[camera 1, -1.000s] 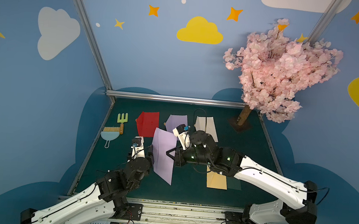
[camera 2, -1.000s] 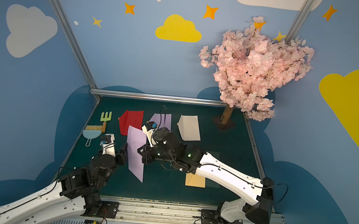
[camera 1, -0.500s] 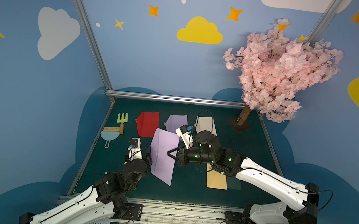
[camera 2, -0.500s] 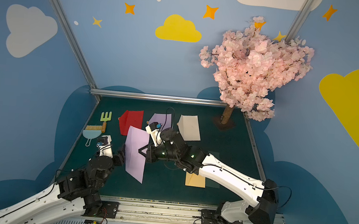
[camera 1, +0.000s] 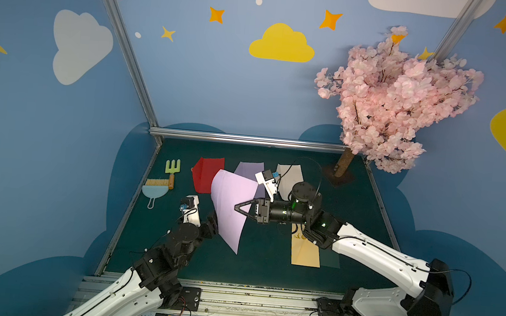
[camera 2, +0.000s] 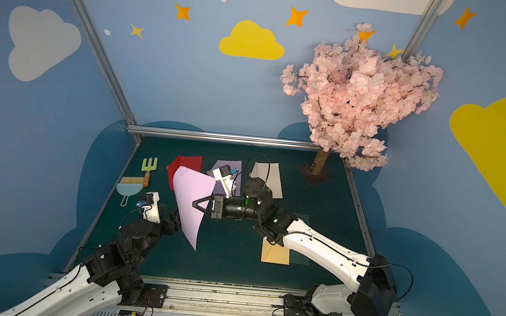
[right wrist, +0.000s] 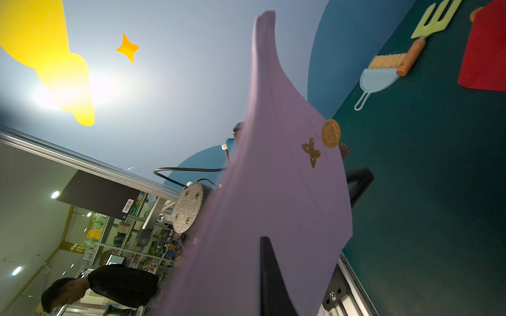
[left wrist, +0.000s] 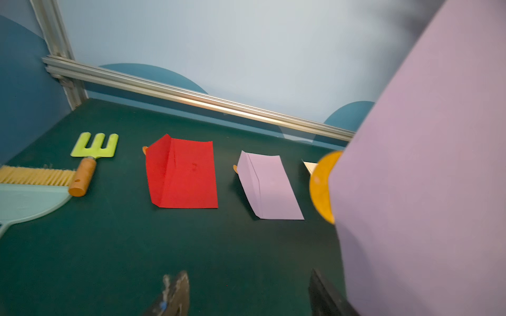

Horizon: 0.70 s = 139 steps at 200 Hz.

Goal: Open the envelope
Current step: Open the envelope flap on the envelope.

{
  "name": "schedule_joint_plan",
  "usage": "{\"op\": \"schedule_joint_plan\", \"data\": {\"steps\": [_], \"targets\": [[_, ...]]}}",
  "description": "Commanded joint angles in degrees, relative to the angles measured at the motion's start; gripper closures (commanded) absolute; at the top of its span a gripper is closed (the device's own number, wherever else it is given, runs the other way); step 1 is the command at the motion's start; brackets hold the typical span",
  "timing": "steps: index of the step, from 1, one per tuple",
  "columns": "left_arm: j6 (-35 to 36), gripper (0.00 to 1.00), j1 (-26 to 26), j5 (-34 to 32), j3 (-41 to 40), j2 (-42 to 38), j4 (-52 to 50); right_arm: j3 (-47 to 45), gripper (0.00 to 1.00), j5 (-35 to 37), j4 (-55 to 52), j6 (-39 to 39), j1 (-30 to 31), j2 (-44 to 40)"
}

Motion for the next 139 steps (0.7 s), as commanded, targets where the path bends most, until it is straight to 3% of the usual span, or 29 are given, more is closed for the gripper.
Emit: {"op": "schedule_joint_plan", "data": {"steps": [1,36,97,139], "targets": [[0.30,0.30,2.78,12.91,-1.50,-2.64,7.05,-1.31,1.00,-2.49,6.43,2.82,-0.65,0.19],[-0.07,0.29,4.83,17.98,-2.24,-6.89,6.38,-2.69,1.00,-2.56,5.33,2.82,-2.39,-0.98],[-0.80,0.27,5.68,17.15,-0.54,-19.53,-3.16,-4.61,1.00,-5.77,-1.04,0.77,-9.00,-5.62],[-1.39,0.25,5.72,22.93,1.15,-21.13,-3.05,-0.88,1.00,-11.68,-7.16,-1.78,-14.40,-6.45]]}}
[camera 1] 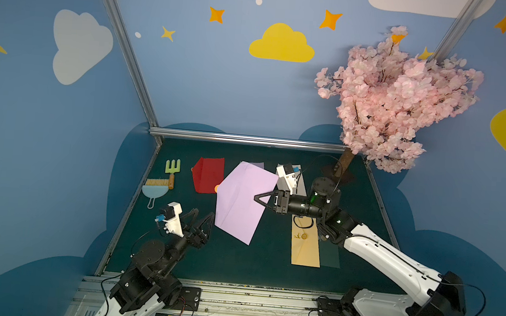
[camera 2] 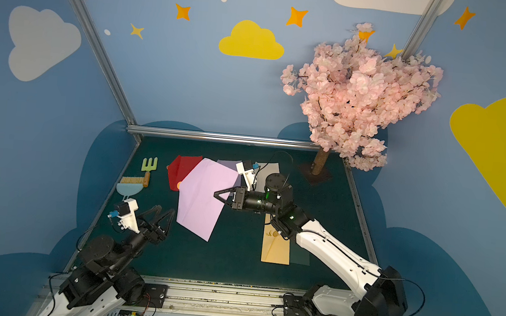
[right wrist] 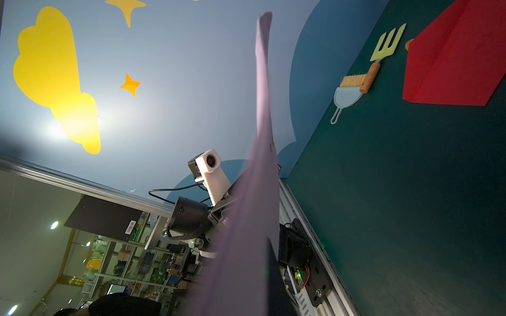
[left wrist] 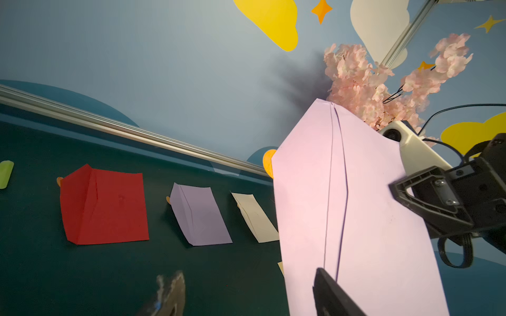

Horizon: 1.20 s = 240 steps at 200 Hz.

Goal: Open the envelope
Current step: Open the envelope flap on the envelope.

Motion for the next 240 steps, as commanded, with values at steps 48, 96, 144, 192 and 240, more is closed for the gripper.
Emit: {"op": "schedule_joint_plan", "data": {"steps": [48,96,144,192,240], "targets": [[-2.37,0.21,0.35,19.41,4.51,4.34,4.17,8.27,1.00,-14.97,-9.28,-5.91,-4.41,1.71],[-3.44,0.21,2.05,32.00,8.42,10.05,6.30,8.47,1.00,-22.78,-8.62,-8.87,-4.67,2.34],[-6.13,0.21,4.81,41.30,10.48,13.14,7.41,8.35,1.00,-29.55,-11.48,-16.97,-6.07,-0.13],[-7.46,0.21,6.00,43.49,10.47,13.31,8.04,8.29,1.00,-30.26,-11.96,-18.38,-8.55,-1.27],[-8.25,0.21,6.52,44.46,10.29,13.41,9.50,8.06,1.00,-32.95,-4.28,-13.03,-10.33,-0.48]]}}
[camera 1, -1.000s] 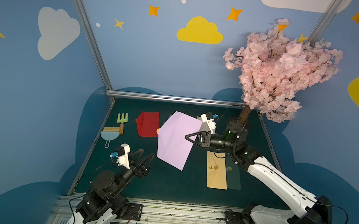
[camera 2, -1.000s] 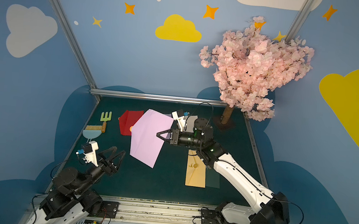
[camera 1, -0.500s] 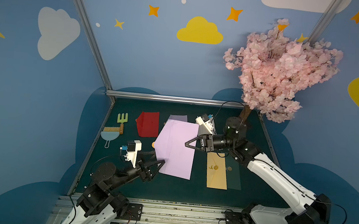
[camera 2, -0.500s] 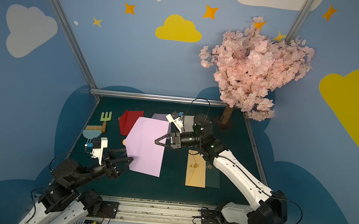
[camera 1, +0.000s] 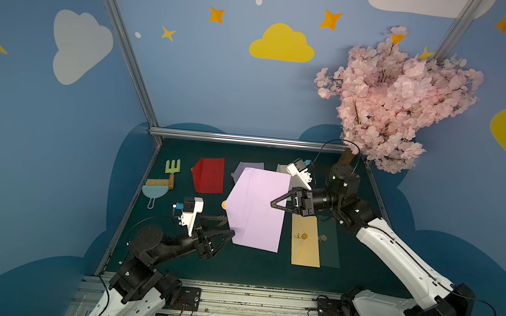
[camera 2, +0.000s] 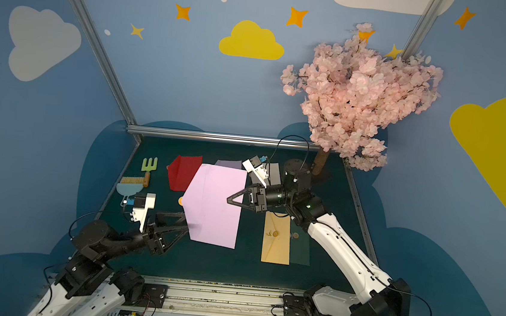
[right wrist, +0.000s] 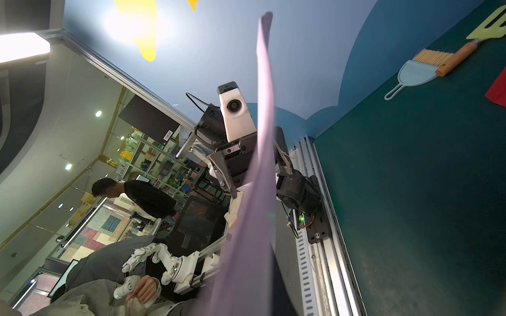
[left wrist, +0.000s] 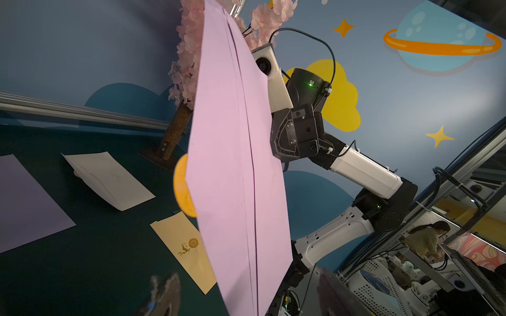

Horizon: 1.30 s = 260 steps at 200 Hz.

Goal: Open the envelope
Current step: Open the envelope flap on the envelope.

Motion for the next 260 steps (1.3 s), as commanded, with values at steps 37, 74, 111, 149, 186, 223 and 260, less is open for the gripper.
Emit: {"op": "schedule_joint_plan", "data": {"steps": [37,74,111,149,186,223,260], "targets": [[-1.76,0.21,0.50,3.73,0.75,1.89,4.76,-0.58,1.00,-3.92,13.63,8.15,-0.63,0.44],[-2.52,0.26,0.92,4.29,0.38,2.19,6.58,-1.69,1.00,-4.36,18.57,12.03,-0.74,0.42],[-4.84,0.59,1.22,6.20,-0.49,3.56,11.14,-3.18,1.00,-4.90,25.33,16.75,-0.53,1.23],[-7.57,0.59,1.38,9.89,-0.59,6.81,15.85,-2.63,1.00,-4.90,25.93,16.85,-0.40,2.28],[-8.54,0.70,1.52,10.38,-1.00,7.36,17.28,-1.89,1.00,-5.47,27.41,17.83,-0.34,3.55],[-9.45,0.76,1.65,11.00,-1.53,8.22,19.12,-1.93,1.00,-5.86,30.82,20.12,-0.11,4.73],[-9.49,0.91,1.78,10.41,-1.82,8.68,19.16,-2.17,1.00,-5.96,32.53,21.25,-0.04,5.17]]}}
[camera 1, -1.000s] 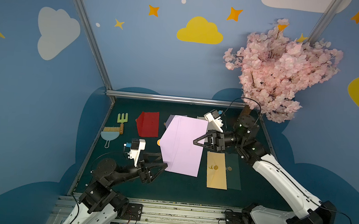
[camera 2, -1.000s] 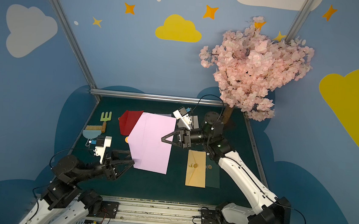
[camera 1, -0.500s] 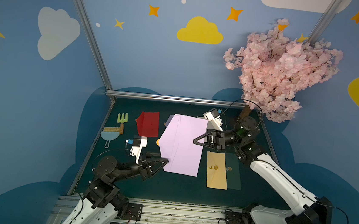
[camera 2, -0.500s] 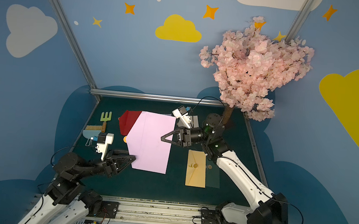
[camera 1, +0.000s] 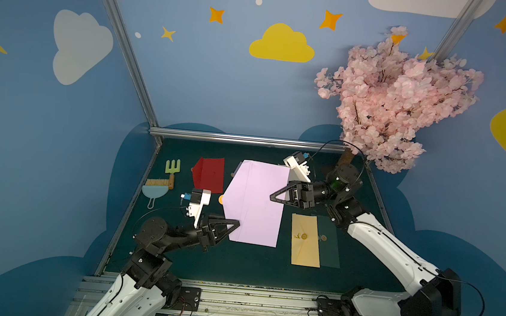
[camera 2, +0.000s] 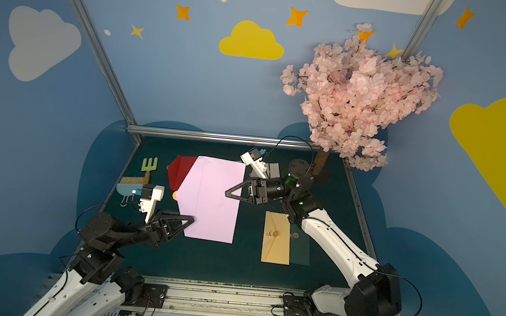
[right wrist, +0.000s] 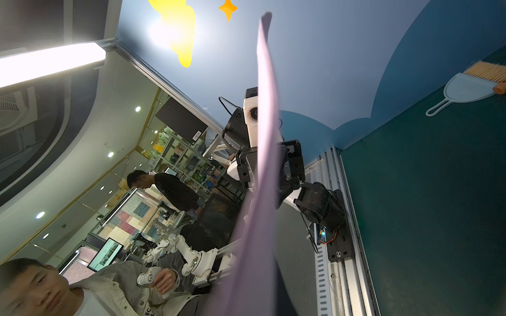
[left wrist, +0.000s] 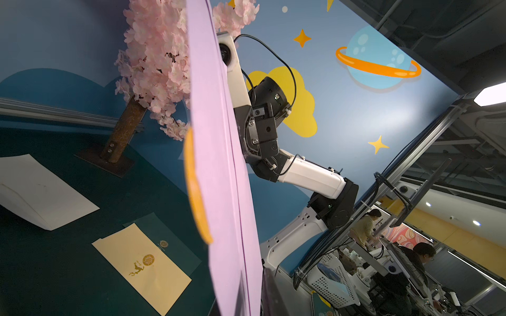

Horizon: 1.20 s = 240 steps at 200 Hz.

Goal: Open the envelope
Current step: Open the envelope flap on the envelope.

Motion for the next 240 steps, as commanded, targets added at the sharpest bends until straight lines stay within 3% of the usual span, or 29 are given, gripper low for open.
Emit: {"op": "schedule_joint_plan", "data": {"steps": [1,18,76,101,111,129,153,175,208,240], "targets": [[0.06,0.92,0.30,0.42,-0.90,-0.20,1.66,0.56,1.00,-0.91,3.90,1.14,0.37,0.33],[0.07,0.97,0.54,-0.04,-1.08,-0.61,0.89,0.67,1.00,-0.91,3.87,1.14,0.37,0.49],[0.52,0.97,0.95,-1.13,-1.14,-2.40,-0.66,0.53,1.00,-0.86,4.01,1.22,0.37,0.90],[0.61,0.97,1.11,-1.54,-1.13,-2.74,-0.83,0.12,0.74,-0.21,3.44,0.74,0.03,0.84],[0.86,0.97,1.27,-1.86,-1.08,-3.08,-1.42,0.08,0.67,0.45,2.02,-0.31,-0.20,0.60],[1.63,0.97,1.50,-2.88,-0.79,-4.20,-3.42,1.90,0.57,2.68,-9.17,-7.32,-0.51,0.13],[3.41,0.97,2.54,-5.48,-0.31,-6.15,-8.17,7.02,0.54,9.35,-32.39,-21.99,-0.48,-0.56],[6.17,0.97,4.09,-7.27,0.76,-6.76,-14.88,10.44,0.52,16.85,-45.72,-29.32,-0.74,-0.47],[5.26,0.97,7.54,-4.29,0.09,-5.68,-17.15,11.24,0.52,26.60,-54.01,-32.86,-1.38,0.08],[0.70,0.97,10.99,2.73,-2.00,-4.26,-9.51,8.99,0.52,24.02,-51.74,-31.21,-1.33,1.81]]}}
